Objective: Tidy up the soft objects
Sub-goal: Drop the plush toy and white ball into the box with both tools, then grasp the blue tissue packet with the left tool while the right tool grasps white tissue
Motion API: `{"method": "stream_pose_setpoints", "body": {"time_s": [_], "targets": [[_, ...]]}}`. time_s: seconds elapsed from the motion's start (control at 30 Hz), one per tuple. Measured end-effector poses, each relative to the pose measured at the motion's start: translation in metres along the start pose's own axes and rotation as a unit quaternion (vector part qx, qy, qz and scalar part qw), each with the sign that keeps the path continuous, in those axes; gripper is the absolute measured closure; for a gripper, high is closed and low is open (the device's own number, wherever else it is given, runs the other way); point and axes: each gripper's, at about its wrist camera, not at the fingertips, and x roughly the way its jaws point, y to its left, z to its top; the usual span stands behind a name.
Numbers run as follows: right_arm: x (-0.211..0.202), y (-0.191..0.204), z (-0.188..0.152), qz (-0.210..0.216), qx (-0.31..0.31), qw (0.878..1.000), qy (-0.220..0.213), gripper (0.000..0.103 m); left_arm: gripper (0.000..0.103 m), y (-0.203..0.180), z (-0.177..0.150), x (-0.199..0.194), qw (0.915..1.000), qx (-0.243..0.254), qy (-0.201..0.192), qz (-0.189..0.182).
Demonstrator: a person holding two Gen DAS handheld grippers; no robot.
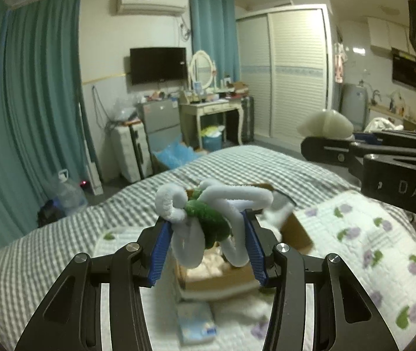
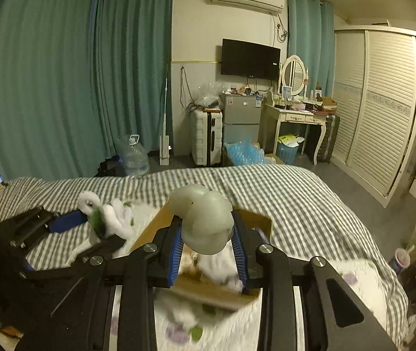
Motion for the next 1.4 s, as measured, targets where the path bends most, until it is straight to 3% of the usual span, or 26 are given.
{"method": "stream_pose_setpoints", "body": {"time_s": [0.2, 0.47, 0.67, 0.7, 0.73, 0.77, 0.8, 0.87, 1.1, 1.4], "targets": [[0.071, -0.016, 0.005, -0.003, 0.012, 1.0, 0.014, 0.073, 0.056, 0.002, -0.001, 0.063, 0.9998, 0.005, 0.02, 0.004], [0.154, -0.045, -0.028, 0.003, 0.047, 0.997, 0.054, 0.072, 0.056, -0.008, -0.025, 0.109, 0.9984, 0.031, 0.047, 0.008], [0.165, -0.053, -0.041, -0.003, 0.052, 0.997, 0.06, 0.068, 0.051, -0.011, -0.031, 0.113, 0.9984, 0.017, 0.054, 0.003], [0.165, -0.054, -0.04, -0.002, 0.052, 0.997, 0.059, 0.057, 0.051, -0.011, -0.031, 0.111, 0.9985, 0.012, 0.054, 0.003], [0.164, -0.054, -0.039, -0.001, 0.055, 0.997, 0.056, 0.041, 0.046, -0.013, -0.029, 0.111, 0.9985, 0.009, 0.054, 0.003], [0.159, -0.057, -0.039, -0.002, 0.057, 0.997, 0.053, 0.036, 0.035, -0.013, -0.028, 0.109, 0.9985, 0.006, 0.054, 0.009], [0.154, -0.058, -0.038, -0.007, 0.061, 0.997, 0.048, 0.034, 0.021, -0.014, -0.027, 0.107, 0.9984, 0.004, 0.054, 0.016], [0.144, -0.057, -0.035, -0.009, 0.064, 0.997, 0.043, 0.034, 0.012, -0.014, -0.023, 0.095, 0.9988, -0.003, 0.042, 0.025], [0.077, -0.051, -0.018, -0.028, 0.068, 0.997, 0.021, 0.033, 0.012, -0.008, 0.004, 0.022, 0.9993, -0.016, 0.007, 0.032], [-0.055, -0.025, 0.004, -0.042, 0.055, 0.997, -0.02, 0.029, 0.012, -0.006, 0.039, -0.102, 0.9976, -0.008, -0.061, 0.033]]}}
